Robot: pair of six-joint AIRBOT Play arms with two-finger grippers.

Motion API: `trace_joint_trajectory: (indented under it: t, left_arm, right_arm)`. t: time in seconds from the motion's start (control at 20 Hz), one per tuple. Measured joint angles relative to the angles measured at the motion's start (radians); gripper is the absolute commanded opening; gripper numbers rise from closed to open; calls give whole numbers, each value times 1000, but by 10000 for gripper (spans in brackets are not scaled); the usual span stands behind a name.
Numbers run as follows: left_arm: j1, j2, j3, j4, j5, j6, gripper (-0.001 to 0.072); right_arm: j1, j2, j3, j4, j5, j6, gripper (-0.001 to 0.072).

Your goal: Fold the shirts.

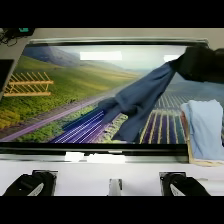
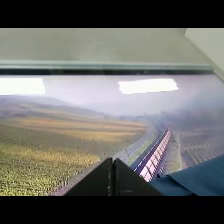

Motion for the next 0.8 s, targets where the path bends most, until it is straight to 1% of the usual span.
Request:
trace_joint_trajectory:
  t: [0.1,0.25,0.3,0.35,0.4,0.45,0.5,0.55,0.65,0.8]
  left_arm:
    - [0,-19,-41,13,-23,-21,29]
    - [0,-71,-145,-1,-40,-72,31]
    - [0,-93,-185,-26,-42,-87,56]
    - [0,-119,-227,-58,-48,-100,169]
    - [0,-149,-272,-101,-47,-109,385]
    - [0,-182,-315,-150,-47,-117,560]
    - [0,-217,-355,-203,-40,-126,556]
    - [0,-252,-384,-248,-33,-126,556]
    - [0,-332,-423,-338,-23,-106,556]
    - [0,-456,-449,-470,-10,-34,556]
  right_arm:
    - [0,-33,-63,-10,6,-1,24]
    - [0,-90,-196,-27,-40,-6,24]
    - [0,-111,-240,-28,-63,-6,24]
    - [0,-135,-283,-31,-88,-7,25]
    - [0,-161,-322,-37,-103,-7,57]
    - [0,-182,-349,-42,-115,-7,207]
    - [0,-204,-370,-50,-127,-8,377]
    - [0,-221,-385,-63,-130,-10,479]
    - [0,-237,-403,-102,-130,-14,534]
    - [-19,-237,-416,-208,-94,-19,534]
